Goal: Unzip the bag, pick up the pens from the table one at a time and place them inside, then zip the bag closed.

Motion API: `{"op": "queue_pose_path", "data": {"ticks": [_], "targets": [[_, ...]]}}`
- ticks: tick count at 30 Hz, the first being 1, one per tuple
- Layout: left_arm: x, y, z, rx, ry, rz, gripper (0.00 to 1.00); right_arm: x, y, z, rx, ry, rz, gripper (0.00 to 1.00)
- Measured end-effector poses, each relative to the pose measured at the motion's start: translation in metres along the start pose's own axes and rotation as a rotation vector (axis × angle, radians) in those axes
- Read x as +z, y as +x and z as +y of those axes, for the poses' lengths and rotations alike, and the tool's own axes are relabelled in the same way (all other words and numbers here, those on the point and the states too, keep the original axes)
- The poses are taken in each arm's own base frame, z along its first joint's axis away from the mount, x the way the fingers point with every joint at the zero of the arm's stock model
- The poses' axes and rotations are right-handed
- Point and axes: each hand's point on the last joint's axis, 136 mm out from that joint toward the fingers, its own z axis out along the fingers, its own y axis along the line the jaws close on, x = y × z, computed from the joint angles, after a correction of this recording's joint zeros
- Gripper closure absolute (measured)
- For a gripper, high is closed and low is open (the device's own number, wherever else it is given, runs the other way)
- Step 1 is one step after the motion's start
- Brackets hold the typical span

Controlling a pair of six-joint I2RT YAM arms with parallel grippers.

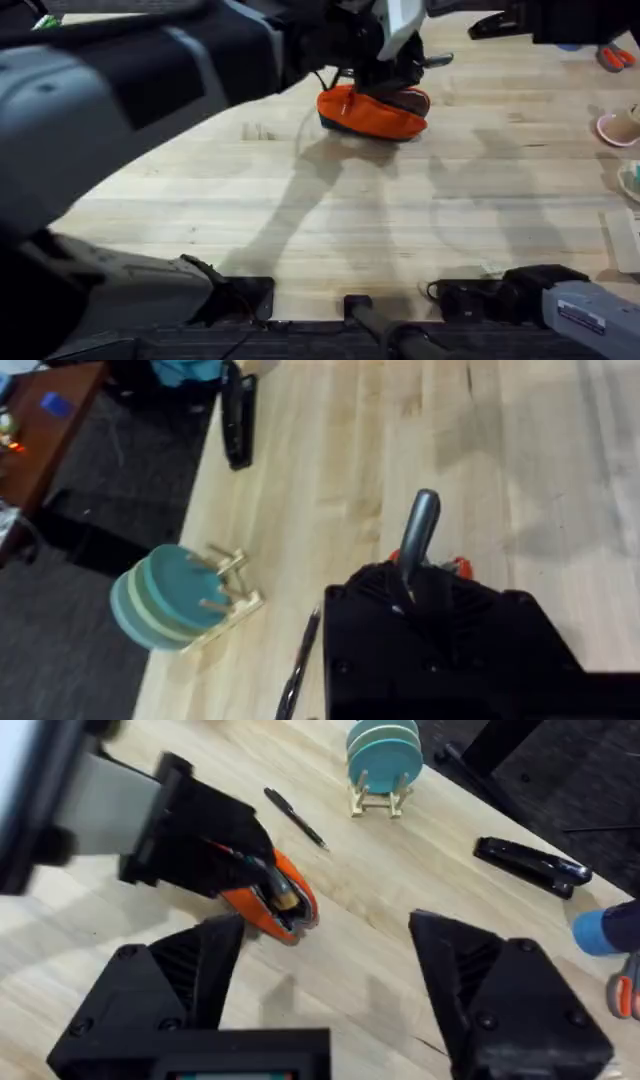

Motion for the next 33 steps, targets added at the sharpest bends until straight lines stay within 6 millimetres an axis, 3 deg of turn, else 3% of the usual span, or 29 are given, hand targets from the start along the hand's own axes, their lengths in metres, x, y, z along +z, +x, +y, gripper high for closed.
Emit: {"op": "queue_pose_path", "data": {"ticks": [6,16,26,33], "targets": [[0.022,0.003,-0.01,-0.029,0.052,-0.036,0.961,0.0,0.0,0.0,0.0,0.0,0.0,0.005],[0.038,0.022,-0.019,-0.077,0.094,-0.007,0.961,0.0,0.0,0.0,0.0,0.0,0.0,0.005],[0.039,0.049,-0.027,-0.135,0.109,0.101,0.961,0.0,0.0,0.0,-0.001,0.001,-0.001,0.006],[0.035,0.086,-0.026,-0.196,0.094,0.229,0.961,0.0,-0.001,0.0,-0.001,0.001,-0.002,0.005]]}}
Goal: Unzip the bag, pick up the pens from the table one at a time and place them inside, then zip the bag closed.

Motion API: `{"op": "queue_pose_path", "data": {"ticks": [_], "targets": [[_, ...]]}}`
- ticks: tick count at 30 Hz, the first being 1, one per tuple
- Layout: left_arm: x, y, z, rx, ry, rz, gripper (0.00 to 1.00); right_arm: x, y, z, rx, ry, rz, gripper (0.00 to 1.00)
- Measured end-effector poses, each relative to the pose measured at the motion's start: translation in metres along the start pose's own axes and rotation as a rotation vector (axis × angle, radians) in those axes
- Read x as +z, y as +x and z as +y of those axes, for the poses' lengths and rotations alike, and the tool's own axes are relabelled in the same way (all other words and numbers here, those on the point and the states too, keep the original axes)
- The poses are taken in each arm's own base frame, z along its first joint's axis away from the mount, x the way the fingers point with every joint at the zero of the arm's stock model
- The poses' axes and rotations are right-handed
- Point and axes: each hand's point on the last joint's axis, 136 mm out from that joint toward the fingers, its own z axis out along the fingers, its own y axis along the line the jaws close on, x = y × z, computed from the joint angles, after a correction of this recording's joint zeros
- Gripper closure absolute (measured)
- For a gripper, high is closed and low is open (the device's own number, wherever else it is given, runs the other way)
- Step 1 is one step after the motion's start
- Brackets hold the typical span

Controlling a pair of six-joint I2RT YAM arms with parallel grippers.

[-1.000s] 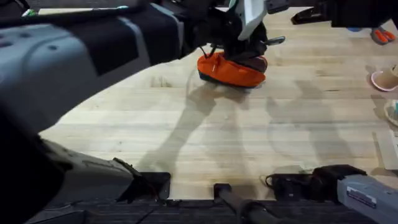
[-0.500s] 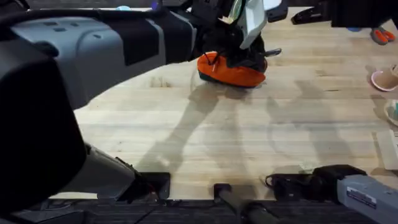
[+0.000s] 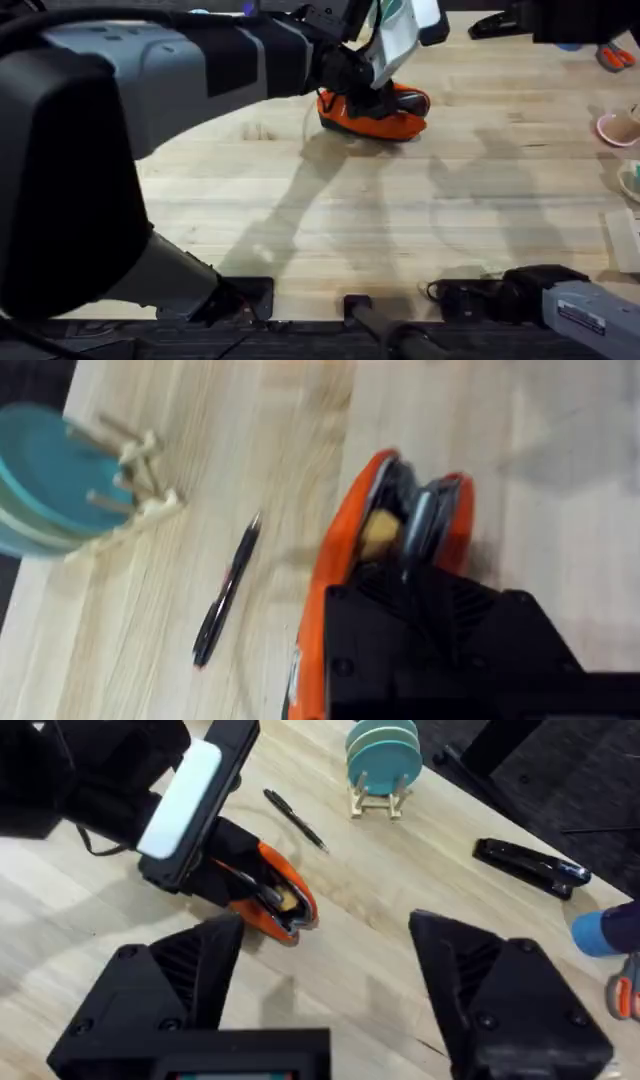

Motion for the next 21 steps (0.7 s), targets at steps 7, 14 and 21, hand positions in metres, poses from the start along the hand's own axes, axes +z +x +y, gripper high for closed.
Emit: {"op": "queue_pose_path", "data": {"ticks": [7,14,21], "targets": [[-0.004,0.012,0.012,-0.018,-0.044,0.039,0.961,0.0,0.0,0.0,0.0,0.0,0.0,0.005],[-0.004,0.013,0.013,-0.017,-0.05,0.045,0.961,0.0,0.0,0.0,0.0,0.0,0.0,0.005],[-0.004,0.013,0.014,-0.017,-0.053,0.047,0.375,0.0,0.0,0.0,0.0,0.0,0.0,0.005]]}}
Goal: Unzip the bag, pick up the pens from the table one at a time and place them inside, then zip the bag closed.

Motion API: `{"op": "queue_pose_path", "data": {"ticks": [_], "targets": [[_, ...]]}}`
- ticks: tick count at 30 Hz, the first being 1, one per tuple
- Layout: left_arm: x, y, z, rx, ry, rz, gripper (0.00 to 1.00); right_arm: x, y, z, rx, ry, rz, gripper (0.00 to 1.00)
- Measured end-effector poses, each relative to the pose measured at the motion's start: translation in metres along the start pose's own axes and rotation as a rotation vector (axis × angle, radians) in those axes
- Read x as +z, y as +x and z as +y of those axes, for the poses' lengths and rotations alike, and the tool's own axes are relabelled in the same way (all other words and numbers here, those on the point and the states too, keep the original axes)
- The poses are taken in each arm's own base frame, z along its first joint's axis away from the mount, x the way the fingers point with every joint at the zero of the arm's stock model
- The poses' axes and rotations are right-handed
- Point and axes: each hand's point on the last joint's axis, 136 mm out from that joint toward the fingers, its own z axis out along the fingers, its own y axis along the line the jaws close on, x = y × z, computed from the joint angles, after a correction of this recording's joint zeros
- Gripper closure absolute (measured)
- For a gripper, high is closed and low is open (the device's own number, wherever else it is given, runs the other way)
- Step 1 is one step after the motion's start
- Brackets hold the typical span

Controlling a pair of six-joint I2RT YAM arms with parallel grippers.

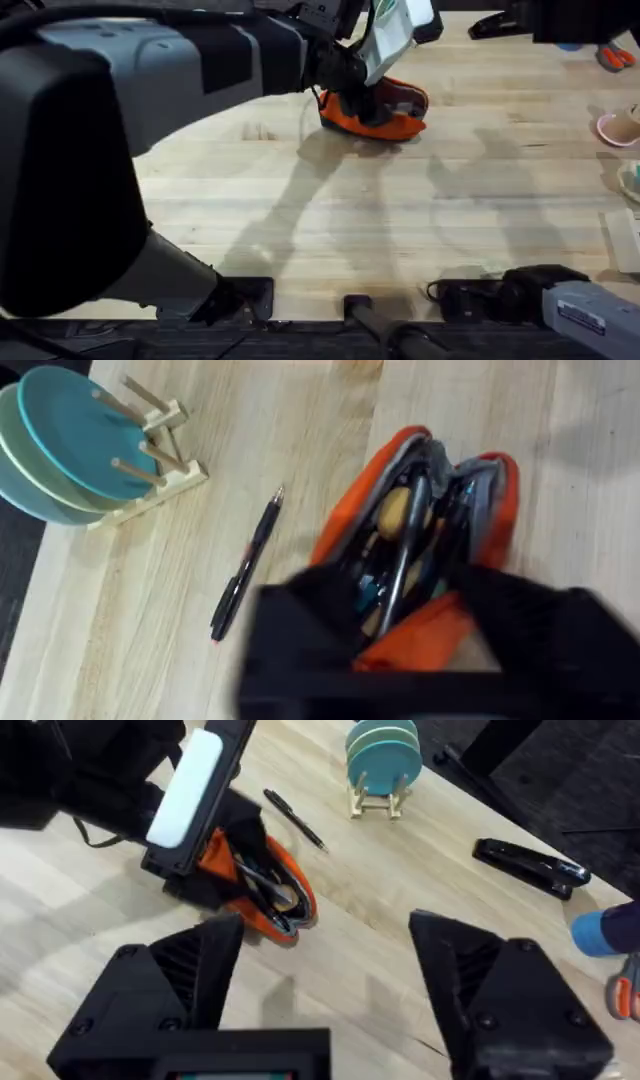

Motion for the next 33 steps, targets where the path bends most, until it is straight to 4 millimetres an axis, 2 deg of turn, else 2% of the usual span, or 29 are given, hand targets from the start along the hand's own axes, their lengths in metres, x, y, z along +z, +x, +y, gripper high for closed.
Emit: {"op": "queue_pose_path", "data": {"ticks": [2,3,12,15,18,23,28,33], "targets": [[0.0,0.0,0.0,-0.001,0.0,0.001,0.074,0.0,0.0,0.0,0.0,0.0,0.0,0.005],[0.0,0.0,0.0,-0.002,-0.001,0.002,0.022,0.0,0.0,0.0,0.0,0.0,0.0,0.005],[-0.001,0.0,0.001,-0.003,-0.002,-0.001,0.007,0.0,0.0,0.0,0.0,0.0,0.0,0.004],[-0.007,-0.005,0.002,0.003,-0.011,-0.01,0.007,0.0,0.0,0.0,0.0,0.0,0.0,0.005],[-0.024,-0.017,0.007,0.017,-0.042,-0.038,0.007,0.0,0.0,0.0,0.0,0.0,0.0,0.005],[-0.064,-0.029,0.017,0.018,-0.104,-0.068,0.006,0.0,0.0,0.0,0.0,0.0,0.0,0.004],[-0.097,-0.02,0.028,-0.022,-0.153,-0.053,0.006,0.0,0.0,0.0,0.0,0.0,0.0,0.005],[-0.119,-0.008,0.039,-0.063,-0.194,-0.036,0.006,0.0,0.0,0.0,0.009,-0.001,0.0,0.006]]}}
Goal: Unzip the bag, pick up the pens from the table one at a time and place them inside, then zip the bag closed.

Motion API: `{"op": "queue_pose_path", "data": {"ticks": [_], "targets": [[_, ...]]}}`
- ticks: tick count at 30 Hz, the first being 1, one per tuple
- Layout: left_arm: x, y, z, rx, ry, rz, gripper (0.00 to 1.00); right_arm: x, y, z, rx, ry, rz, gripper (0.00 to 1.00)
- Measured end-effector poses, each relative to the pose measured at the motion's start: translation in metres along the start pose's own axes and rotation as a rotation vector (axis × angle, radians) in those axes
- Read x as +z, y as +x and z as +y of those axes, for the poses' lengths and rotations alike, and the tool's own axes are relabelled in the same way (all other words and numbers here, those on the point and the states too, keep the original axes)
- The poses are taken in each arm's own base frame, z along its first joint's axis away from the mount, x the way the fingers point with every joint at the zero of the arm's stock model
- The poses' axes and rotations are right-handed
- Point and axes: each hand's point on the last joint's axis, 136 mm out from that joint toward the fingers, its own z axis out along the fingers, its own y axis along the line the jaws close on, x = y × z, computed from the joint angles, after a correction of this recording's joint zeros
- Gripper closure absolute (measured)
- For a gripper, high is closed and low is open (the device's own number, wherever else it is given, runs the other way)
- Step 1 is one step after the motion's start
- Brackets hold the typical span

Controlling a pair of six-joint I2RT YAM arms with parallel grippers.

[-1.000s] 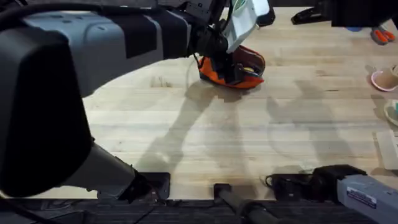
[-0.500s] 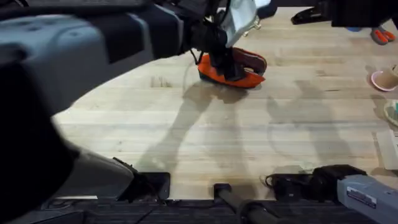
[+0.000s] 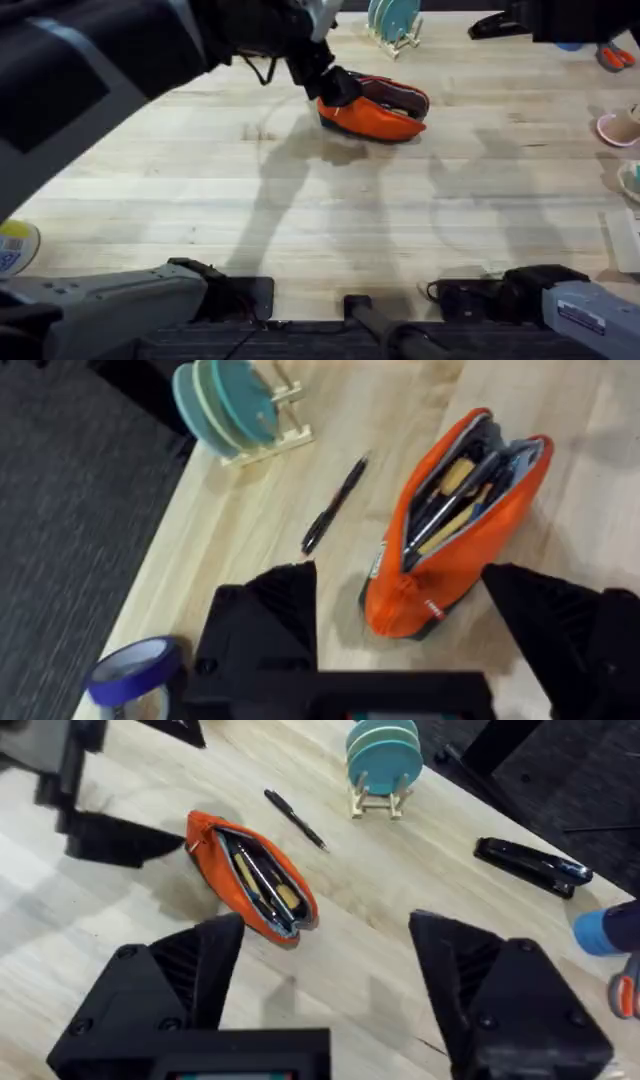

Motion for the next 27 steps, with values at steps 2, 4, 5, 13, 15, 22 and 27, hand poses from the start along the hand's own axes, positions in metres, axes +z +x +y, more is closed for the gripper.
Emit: {"op": "queue_pose_path", "data": {"ticks": [2,4,5,13,15,22,27], "targets": [[-0.006,0.001,0.006,-0.006,-0.019,-0.002,0.008,0.001,0.0,0.0,0.009,-0.001,0.001,0.005],[-0.011,0.002,0.011,-0.011,-0.035,-0.004,0.008,0.005,-0.003,-0.002,0.03,0.001,-0.003,0.005],[-0.013,0.003,0.013,-0.013,-0.042,-0.005,0.008,0.008,-0.006,-0.004,0.048,0.003,-0.009,0.005],[-0.026,-0.002,0.017,-0.007,-0.071,-0.02,0.007,0.068,-0.027,-0.028,0.171,0.004,-0.021,0.006],[-0.028,-0.004,0.017,-0.005,-0.075,-0.025,0.007,0.086,-0.034,-0.035,0.191,0.007,-0.034,0.006],[-0.028,-0.004,0.017,-0.004,-0.076,-0.026,0.008,0.144,-0.047,-0.055,0.264,0.012,-0.063,0.005],[-0.028,-0.005,0.017,-0.004,-0.075,-0.026,0.007,0.189,-0.033,-0.06,0.315,-0.003,-0.008,0.005]]}}
